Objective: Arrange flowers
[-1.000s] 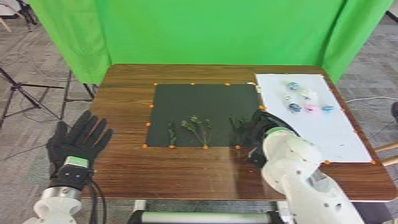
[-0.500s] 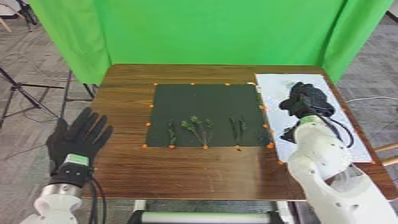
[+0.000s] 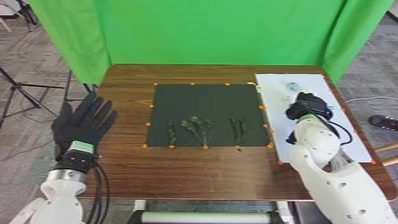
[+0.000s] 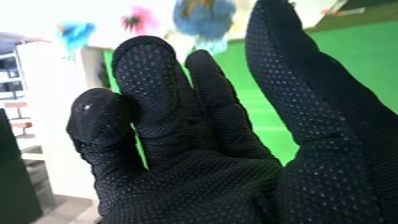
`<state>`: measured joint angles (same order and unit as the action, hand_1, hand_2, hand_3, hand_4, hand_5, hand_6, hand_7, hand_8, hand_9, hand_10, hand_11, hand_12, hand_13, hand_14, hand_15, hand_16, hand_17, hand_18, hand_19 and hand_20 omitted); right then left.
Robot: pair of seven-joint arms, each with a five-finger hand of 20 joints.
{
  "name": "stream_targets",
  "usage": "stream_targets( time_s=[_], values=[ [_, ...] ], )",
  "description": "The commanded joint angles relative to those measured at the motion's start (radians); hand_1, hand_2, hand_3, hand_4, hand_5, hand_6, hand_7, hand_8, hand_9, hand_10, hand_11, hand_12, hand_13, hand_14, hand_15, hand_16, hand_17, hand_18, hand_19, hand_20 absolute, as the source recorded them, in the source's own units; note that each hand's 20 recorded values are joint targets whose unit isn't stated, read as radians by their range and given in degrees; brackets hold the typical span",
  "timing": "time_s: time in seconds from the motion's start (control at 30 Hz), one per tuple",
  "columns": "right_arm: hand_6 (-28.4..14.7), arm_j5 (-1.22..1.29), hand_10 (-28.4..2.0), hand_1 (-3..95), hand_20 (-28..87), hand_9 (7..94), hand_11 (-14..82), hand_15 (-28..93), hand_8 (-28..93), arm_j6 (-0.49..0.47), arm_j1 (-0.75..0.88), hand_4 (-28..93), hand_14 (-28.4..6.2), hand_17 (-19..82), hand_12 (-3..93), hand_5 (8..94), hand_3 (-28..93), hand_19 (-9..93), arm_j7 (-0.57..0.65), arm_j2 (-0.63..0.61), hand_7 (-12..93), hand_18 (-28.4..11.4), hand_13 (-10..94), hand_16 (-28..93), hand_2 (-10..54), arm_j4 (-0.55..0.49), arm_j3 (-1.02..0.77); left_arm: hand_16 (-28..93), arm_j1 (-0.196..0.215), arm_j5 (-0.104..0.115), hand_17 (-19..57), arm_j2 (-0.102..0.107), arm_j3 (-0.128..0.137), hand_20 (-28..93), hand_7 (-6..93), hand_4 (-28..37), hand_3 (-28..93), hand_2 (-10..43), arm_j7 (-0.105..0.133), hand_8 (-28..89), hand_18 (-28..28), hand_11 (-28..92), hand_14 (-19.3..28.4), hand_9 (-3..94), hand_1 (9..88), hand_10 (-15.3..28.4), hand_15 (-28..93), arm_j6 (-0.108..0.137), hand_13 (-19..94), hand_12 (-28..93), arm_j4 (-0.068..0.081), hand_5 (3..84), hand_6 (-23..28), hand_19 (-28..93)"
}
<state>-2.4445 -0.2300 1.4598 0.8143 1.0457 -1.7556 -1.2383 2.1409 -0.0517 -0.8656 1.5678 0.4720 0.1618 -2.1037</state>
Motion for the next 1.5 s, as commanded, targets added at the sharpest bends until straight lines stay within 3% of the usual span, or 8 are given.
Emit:
stream_targets(
  time_s=[0.03,0.33,0.57,0.73,0.8,1.03,1.13,1.5],
  values=[
    [-11.7,0.058,-16.0,46.5,38,43.0,10.7,69,-11,-0.006,-0.076,-27,-13.2,44,9.4,44.7,79,93,0.016,0.029,10,-22.8,68,23,-9.5,0.087,0.034,-7,-0.009,0.005,-4.9,-0.022,-0.01,10,13.1,-28.3,72,13.7,-0.014,-9,13.1,21,13.2,33.0,26.2,13.1,33,0.011,23,11,-0.002,39.4,7.0,34],
    [-5.2,0.055,-14.5,53.8,40,65.3,13.5,54,-12,-0.011,-0.09,-28,-8.3,45,13.2,61.8,76,93,0.02,0.03,16,-21.8,71,31,-9.5,0.142,0.039,-7,0.005,0.01,-4.8,-0.028,-0.005,10,13.2,-28.3,72,13.8,-0.014,-9,13.0,21,13.2,33.0,26.1,13.0,33,0.017,23,11,-0.006,39.5,7.1,34],
    [-3.3,0.04,-10.0,61.8,39,83.1,12.4,53,7,0.015,-0.055,-28,-6.9,44,41.3,72.5,70,93,0.014,0.031,31,-21.4,76,37,-9.5,0.124,0.028,-7,0.012,0.015,-4.7,-0.032,-0.003,10,13.2,-28.3,72,13.9,-0.013,-9,13.0,21,13.1,33.1,26.2,13.0,33,0.02,23,11,-0.008,39.6,7.1,34],
    [-2.8,0.001,-10.2,60.4,39,84.0,11.7,53,11,0.079,0.003,-28,-6.7,45,41.4,72.6,73,93,0.01,0.026,34,-21.7,76,37,-9.5,0.02,0.0,-8,0.02,0.015,-4.7,-0.029,0.009,10,12.9,-28.3,72,13.7,-0.006,-9,13.0,21,13.2,33.1,26.1,12.9,34,0.007,23,11,-0.004,38.9,7.2,34],
    [-2.9,-0.009,-10.3,60.1,40,84.1,11.5,53,11,0.125,0.009,-28,-6.6,46,41.2,72.7,73,93,-0.019,0.018,34,-21.7,76,36,-9.5,-0.029,0.006,-8,0.031,-0.006,-4.7,-0.033,0.024,10,12.8,-28.3,72,13.8,-0.03,-9,13.0,21,13.2,33.0,26.1,12.9,33,-0.024,23,11,0.005,38.8,7.2,34],
    [-2.7,0.043,-9.9,59.6,42,84.0,11.4,53,11,0.228,-0.045,-28,-6.0,46,41.4,72.5,74,93,-0.251,0.022,35,-20.4,76,37,-9.5,-0.16,0.074,-8,0.061,0.008,-4.9,-0.03,0.042,10,11.9,-28.3,69,16.6,-0.03,-9,13.1,19,13.0,32.1,22.4,12.8,31,-0.018,22,11,0.005,36.9,7.0,33],
    [-2.5,0.017,-9.5,59.2,42,83.7,11.4,53,11,0.291,-0.092,-28,-5.8,45,41.9,71.7,74,93,-0.487,0.075,36,-19.2,76,37,-9.5,-0.105,0.125,-7,0.056,0.011,-4.8,-0.015,0.044,9,11.7,-28.3,69,16.5,-0.021,-9,13.0,19,13.0,32.1,22.2,12.7,30,-0.008,22,11,0.016,36.9,7.1,33],
    [-1.5,-0.055,-8.2,58.0,40,82.8,11.0,52,7,0.126,-0.232,-28,-4.9,42,41.9,69.4,75,92,-0.743,0.238,40,-18.9,75,39,-9.5,0.053,0.367,-7,0.044,0.006,-4.9,-0.023,0.034,10,11.8,-28.3,70,15.8,-0.025,-9,13.0,19,13.0,32.1,22.9,12.7,30,-0.009,22,11,0.026,37.0,7.2,33]
  ],
)
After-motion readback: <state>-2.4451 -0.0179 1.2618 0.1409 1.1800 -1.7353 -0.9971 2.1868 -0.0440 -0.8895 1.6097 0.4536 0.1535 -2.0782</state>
